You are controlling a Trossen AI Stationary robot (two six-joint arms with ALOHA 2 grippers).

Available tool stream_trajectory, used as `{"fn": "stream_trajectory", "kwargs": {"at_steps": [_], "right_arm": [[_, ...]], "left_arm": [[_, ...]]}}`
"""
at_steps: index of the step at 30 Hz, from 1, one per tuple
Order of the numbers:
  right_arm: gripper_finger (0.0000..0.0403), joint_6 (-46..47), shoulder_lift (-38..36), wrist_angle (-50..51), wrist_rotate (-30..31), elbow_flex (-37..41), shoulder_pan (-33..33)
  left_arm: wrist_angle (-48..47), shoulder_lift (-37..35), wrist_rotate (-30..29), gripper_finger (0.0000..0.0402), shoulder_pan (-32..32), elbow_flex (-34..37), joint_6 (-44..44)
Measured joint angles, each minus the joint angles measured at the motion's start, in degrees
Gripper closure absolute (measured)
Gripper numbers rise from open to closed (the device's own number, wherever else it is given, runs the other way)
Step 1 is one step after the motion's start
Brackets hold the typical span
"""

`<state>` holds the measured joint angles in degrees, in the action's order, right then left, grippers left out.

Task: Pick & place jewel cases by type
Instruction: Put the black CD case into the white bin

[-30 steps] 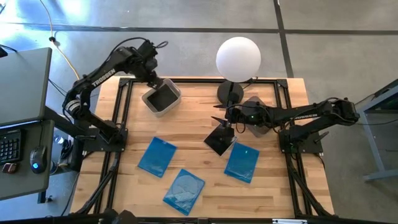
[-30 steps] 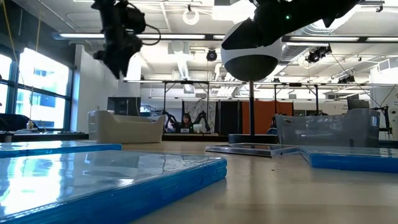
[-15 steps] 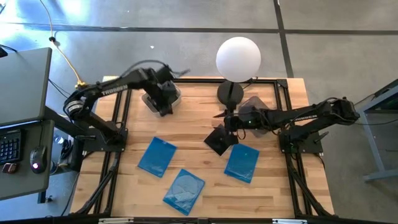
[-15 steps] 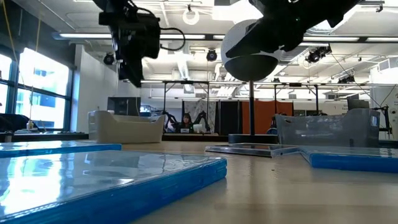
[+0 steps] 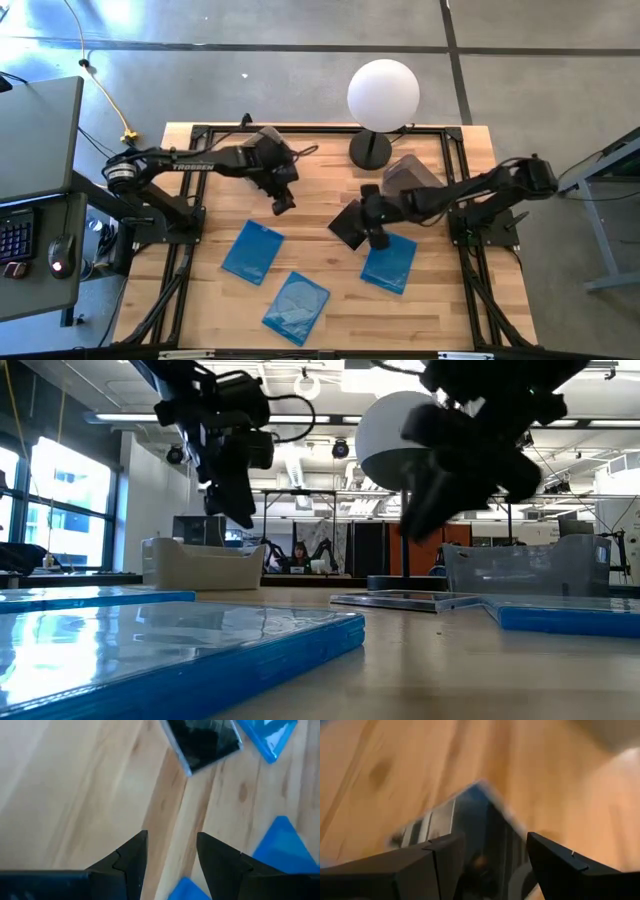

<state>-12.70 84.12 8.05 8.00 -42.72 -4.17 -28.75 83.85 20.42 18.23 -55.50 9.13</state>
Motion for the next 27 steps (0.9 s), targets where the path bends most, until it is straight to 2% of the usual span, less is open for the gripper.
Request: {"fn": "stream_trajectory", "kwargs": {"at_steps": [7, 13, 16, 27], "right_arm": [[0.0195, -1.63, 2.55, 7.33, 1.48, 0.02, -3.84], [0.0195, -4.42, 2.82, 7.29, 5.46, 0.77, -5.85], [0.0195, -6.82, 3.44, 6.85, 8.81, 1.75, -7.02], [0.0195, -7.35, 4.89, 4.95, 10.06, 3.28, -10.26]], "left_arm": [[3.19, 0.00, -8.87, 0.0234, -2.24, 0.89, 0.75], [12.21, 2.03, -14.03, 0.0234, -2.07, 0.83, 15.06], [18.35, 4.76, -13.47, 0.0234, -2.11, 0.75, 17.07], [34.85, 18.46, -10.14, 0.0234, -2.11, 0.83, 24.38]]}}
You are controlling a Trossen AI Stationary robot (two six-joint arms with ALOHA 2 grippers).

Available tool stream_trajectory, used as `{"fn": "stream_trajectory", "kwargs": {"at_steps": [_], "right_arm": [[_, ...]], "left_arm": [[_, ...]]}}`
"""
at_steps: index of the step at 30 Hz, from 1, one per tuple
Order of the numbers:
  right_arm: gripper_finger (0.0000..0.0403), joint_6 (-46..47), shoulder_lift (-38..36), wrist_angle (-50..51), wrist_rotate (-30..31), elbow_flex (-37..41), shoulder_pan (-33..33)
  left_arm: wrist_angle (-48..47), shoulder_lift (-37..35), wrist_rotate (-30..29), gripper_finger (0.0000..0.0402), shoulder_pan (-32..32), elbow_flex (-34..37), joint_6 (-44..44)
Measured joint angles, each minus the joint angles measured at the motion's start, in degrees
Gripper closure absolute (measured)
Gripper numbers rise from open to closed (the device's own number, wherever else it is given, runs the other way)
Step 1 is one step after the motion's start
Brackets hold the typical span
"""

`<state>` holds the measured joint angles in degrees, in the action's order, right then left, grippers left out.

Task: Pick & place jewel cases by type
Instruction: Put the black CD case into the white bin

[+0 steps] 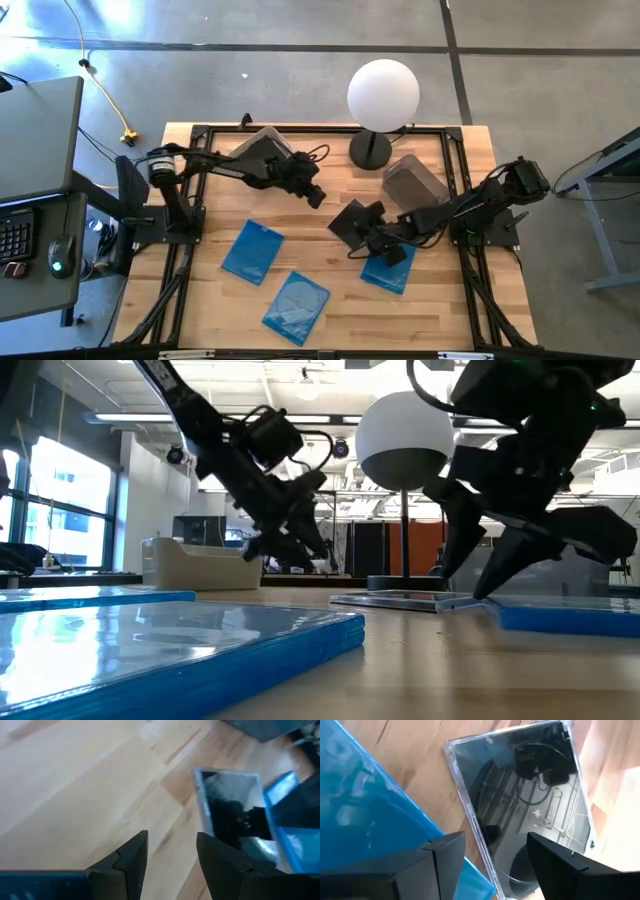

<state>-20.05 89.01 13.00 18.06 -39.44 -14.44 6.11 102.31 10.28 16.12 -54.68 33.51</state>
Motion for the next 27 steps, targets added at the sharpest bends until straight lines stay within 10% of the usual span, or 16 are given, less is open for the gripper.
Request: {"fn": "stream_trajectory", "kwargs": {"at_steps": [27], "right_arm": [[0.0194, -16.00, 6.14, -17.41, -2.64, 0.14, 5.05]], "left_arm": [[3.46, 11.03, 14.56, 0.0234, -3.21, -5.38, 3.94]]}}
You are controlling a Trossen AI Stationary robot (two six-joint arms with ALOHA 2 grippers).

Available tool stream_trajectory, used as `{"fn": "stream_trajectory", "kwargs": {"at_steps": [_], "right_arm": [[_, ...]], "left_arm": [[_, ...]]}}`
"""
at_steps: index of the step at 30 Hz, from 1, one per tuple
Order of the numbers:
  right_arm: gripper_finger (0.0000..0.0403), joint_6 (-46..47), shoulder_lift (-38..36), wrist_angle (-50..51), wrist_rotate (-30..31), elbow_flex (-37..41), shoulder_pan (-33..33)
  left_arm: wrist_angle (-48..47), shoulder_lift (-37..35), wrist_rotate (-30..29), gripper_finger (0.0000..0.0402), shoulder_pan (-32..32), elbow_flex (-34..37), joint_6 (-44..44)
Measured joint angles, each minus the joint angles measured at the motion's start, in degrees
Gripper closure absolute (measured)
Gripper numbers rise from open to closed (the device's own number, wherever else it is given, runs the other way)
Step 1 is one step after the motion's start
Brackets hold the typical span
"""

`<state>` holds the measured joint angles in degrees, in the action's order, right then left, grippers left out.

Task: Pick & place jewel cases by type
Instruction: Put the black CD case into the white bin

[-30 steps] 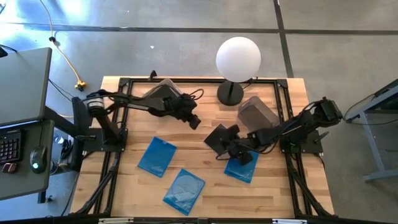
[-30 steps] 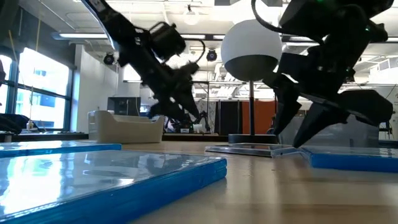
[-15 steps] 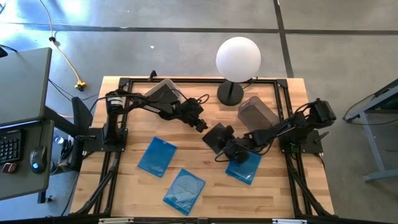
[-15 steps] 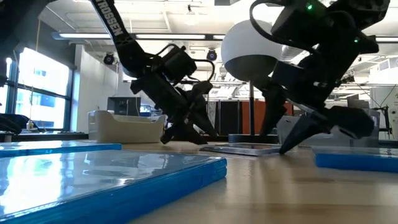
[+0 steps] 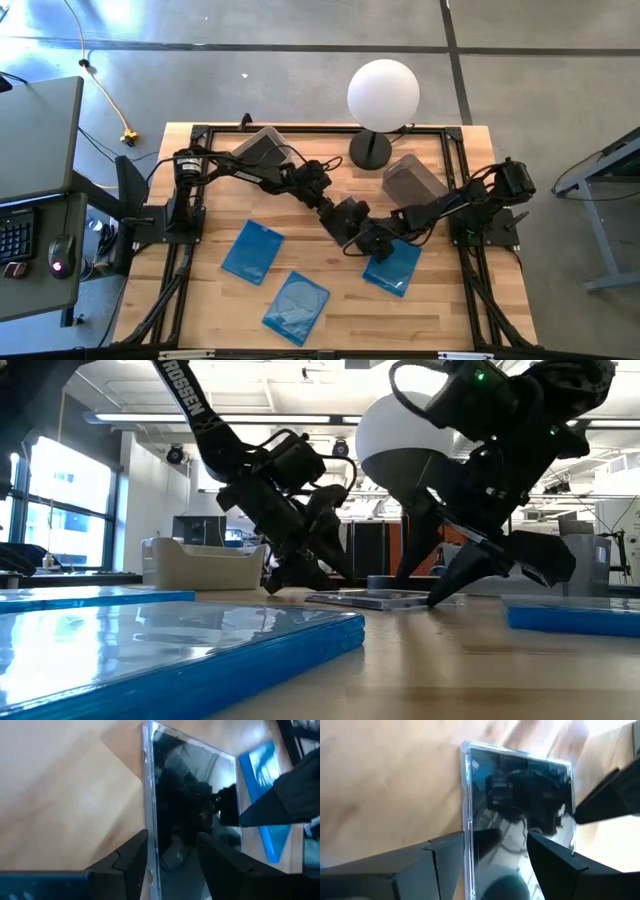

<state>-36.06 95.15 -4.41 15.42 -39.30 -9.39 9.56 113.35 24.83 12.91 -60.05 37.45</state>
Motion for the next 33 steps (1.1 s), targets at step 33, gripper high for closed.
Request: {"fn": "stream_trajectory", "kwargs": {"at_steps": [33], "right_arm": [[0.0195, -8.02, 12.02, -6.23, -8.50, -12.96, 0.02]], "left_arm": [[-37.50, -9.93, 6.57, 0.0234, -5.26, -1.51, -7.09]]}}
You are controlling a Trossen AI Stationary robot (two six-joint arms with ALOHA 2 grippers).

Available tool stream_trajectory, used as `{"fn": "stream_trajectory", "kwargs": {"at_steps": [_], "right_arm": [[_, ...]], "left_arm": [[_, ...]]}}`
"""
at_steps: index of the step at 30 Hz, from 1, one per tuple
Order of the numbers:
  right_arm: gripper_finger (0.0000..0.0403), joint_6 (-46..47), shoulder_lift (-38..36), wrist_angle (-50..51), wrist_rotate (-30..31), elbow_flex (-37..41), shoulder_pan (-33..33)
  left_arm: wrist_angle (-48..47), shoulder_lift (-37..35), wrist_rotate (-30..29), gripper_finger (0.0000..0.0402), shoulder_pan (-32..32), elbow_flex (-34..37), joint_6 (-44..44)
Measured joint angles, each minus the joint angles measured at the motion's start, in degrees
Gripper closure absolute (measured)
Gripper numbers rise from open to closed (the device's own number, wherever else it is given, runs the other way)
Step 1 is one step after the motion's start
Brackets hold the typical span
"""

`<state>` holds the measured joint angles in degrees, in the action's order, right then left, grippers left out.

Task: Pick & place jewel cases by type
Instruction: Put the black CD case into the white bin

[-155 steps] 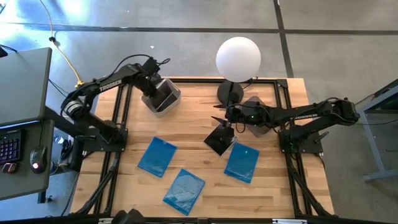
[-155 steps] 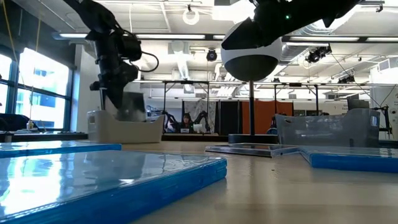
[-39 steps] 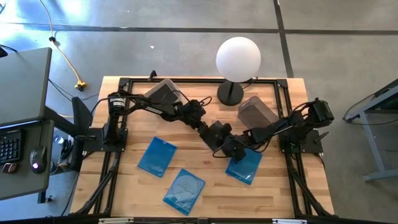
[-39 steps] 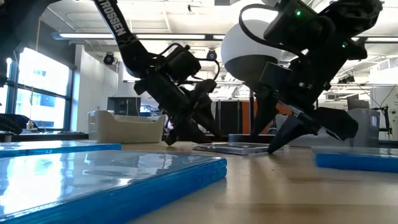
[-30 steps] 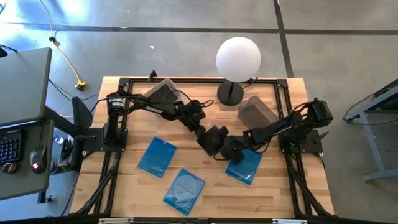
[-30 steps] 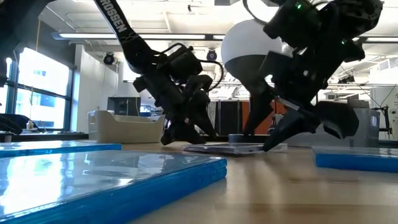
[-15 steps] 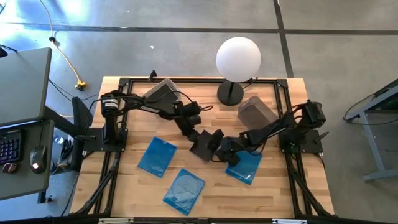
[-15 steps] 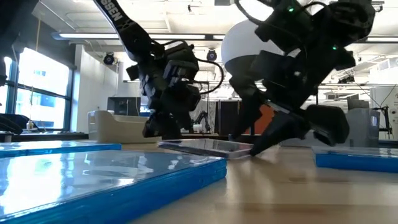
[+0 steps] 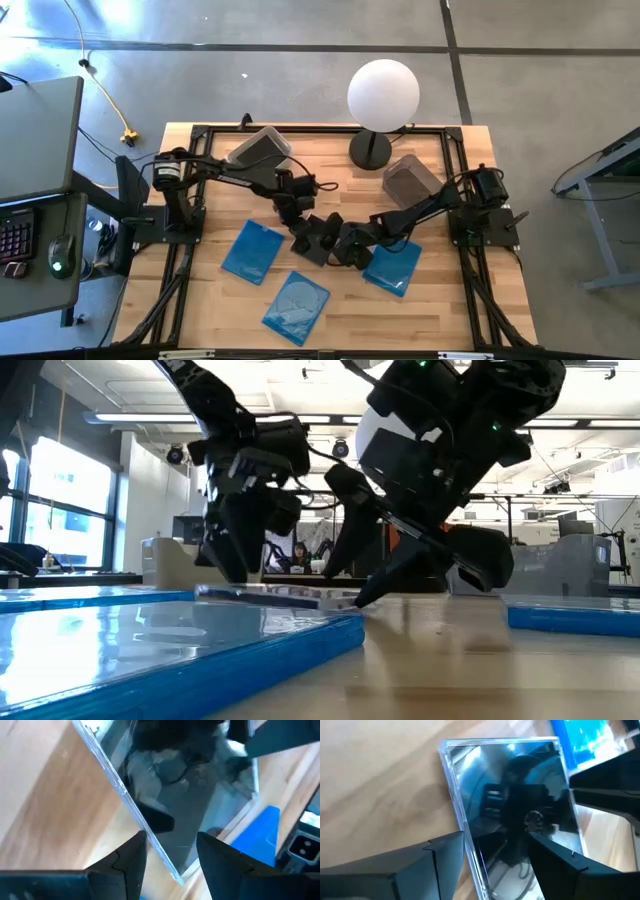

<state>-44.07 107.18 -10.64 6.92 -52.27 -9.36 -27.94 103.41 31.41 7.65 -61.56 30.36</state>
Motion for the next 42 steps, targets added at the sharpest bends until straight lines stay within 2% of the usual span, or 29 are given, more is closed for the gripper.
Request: {"fn": "stream_trajectory", "kwargs": {"at_steps": [5, 11, 21, 25, 32, 42], "right_arm": [[0.0195, -0.29, -0.02, -0.79, 0.22, -0.09, 0.06], [0.0195, -3.20, 2.20, -9.64, -0.22, -0.74, 0.03], [0.0195, -9.36, 16.00, -2.82, 2.18, -19.33, 1.20], [0.0195, -10.06, 18.85, -1.40, 2.78, -23.76, 1.36], [0.0195, -10.08, 18.49, 0.46, 6.59, -24.44, 1.35], [0.0195, -6.26, 18.16, 4.60, 8.31, -24.00, -0.02]], "left_arm": [[-3.64, -4.27, -0.31, 0.0234, -0.74, 0.00, -0.06], [-8.05, -8.55, -6.32, 0.0234, -0.99, -0.07, 0.29], [-22.35, -10.32, -16.88, 0.0234, -3.93, 0.46, 4.24], [-28.49, -10.51, -21.02, 0.0234, -6.67, 0.60, 7.29], [-30.86, -10.53, -23.09, 0.0234, -11.28, 0.61, 10.45], [-33.98, -10.51, -25.87, 0.0234, -12.38, 0.59, 15.52]]}}
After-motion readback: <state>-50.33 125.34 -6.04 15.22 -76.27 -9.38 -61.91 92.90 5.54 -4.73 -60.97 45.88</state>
